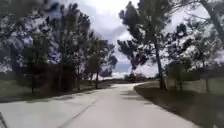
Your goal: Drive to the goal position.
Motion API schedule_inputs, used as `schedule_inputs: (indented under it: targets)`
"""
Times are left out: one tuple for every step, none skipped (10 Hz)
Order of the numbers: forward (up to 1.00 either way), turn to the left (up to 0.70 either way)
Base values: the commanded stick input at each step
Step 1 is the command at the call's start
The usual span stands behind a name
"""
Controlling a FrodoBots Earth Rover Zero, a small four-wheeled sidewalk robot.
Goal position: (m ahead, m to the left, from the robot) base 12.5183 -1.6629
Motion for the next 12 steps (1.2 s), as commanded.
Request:
schedule_inputs:
  targets:
    - [0.85,0.0]
    - [0.85,0.0]
    - [0.85,0.0]
    - [0.85,0.0]
    - [0.85,0.0]
    - [0.85,0.0]
    - [0.85,0.0]
    - [0.85,0.0]
    - [0.85,0.0]
    - [0.85,0.0]
    - [0.85,0.0]
    - [0.85,0.0]
